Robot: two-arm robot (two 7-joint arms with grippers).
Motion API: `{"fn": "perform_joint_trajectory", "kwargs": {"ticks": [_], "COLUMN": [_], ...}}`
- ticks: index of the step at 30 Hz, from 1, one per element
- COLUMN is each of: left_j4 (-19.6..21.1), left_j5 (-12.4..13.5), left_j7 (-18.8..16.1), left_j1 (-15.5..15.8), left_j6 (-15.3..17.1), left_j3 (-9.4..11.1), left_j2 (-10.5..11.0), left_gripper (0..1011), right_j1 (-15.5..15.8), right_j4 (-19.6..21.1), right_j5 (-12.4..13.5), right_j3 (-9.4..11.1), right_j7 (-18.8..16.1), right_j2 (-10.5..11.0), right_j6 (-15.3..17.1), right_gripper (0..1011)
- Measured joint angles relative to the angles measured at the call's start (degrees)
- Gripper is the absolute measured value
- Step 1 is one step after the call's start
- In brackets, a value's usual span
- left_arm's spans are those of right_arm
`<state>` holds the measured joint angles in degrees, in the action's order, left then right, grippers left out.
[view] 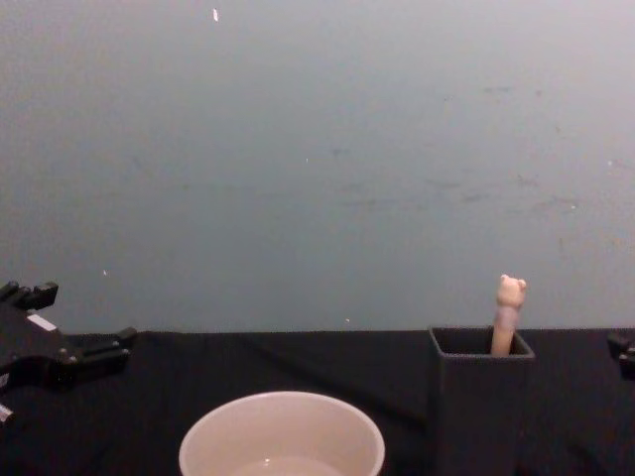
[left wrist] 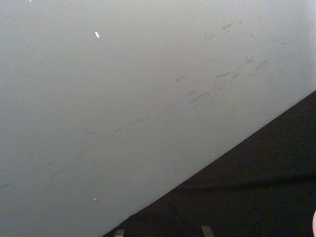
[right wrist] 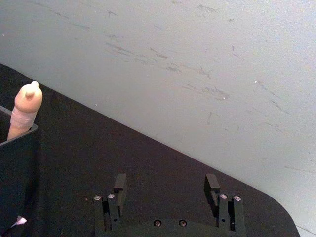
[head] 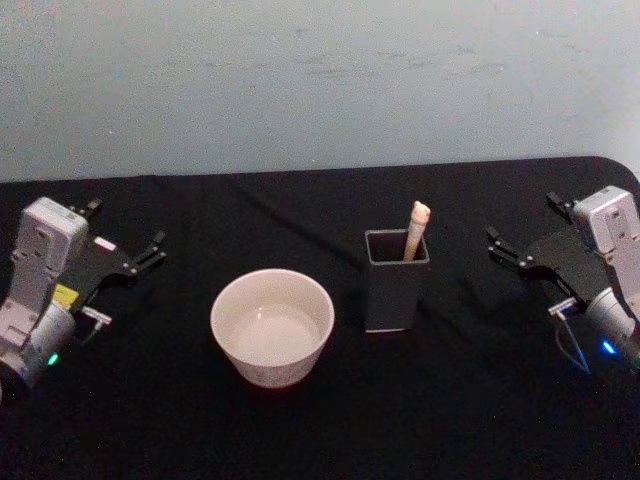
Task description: Pick up the stirring spoon with one hand, stir inside the cup, then place it back in its original position.
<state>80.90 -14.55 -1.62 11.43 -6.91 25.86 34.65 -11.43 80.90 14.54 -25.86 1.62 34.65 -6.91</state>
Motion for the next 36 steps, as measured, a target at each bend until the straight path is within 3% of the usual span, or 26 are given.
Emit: {"fn": "perform_joint_trajectory", "kwargs": {"ticks": [36], "left_j4": [0.0], "left_j5": [0.0], "left_j7": [0.0], "left_j1": [0.0], "left_j6": [0.0], "left_j3": [0.0], "left_j2": [0.0], "left_gripper": [1001], "right_j1": [0.0], "right_j4": [0.0], "right_j5": [0.0], "right_j3": [0.0], "right_j7": [0.0], "right_j2": [0.0], "right_j6": [0.0], "right_gripper": [1000]}}
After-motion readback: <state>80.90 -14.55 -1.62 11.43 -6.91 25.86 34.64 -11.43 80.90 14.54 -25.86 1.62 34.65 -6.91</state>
